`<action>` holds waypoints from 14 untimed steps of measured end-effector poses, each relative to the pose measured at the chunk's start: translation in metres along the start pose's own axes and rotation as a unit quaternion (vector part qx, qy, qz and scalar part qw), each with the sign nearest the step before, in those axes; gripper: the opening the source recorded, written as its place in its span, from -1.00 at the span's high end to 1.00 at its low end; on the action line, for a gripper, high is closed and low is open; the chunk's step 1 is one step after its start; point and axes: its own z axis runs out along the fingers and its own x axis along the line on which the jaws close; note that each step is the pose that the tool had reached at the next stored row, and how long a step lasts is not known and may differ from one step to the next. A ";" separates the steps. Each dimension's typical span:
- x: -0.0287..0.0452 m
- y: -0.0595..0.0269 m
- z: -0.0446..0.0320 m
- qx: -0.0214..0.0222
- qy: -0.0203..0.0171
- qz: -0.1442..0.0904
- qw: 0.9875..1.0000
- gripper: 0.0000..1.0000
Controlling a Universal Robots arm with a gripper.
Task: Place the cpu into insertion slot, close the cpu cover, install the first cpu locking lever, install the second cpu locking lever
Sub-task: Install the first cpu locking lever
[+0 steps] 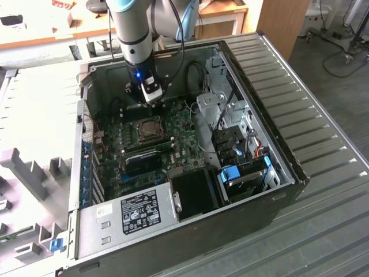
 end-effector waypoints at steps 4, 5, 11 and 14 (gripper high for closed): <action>0.0000 -0.0001 0.0002 -0.003 -0.009 -0.001 1.000 0.80; 0.0001 -0.0001 0.0002 -0.004 -0.012 -0.001 1.000 0.80; 0.0002 -0.0005 0.0026 -0.009 -0.027 -0.004 1.000 0.80; 0.0001 -0.0009 0.0035 -0.011 -0.032 -0.006 0.999 0.80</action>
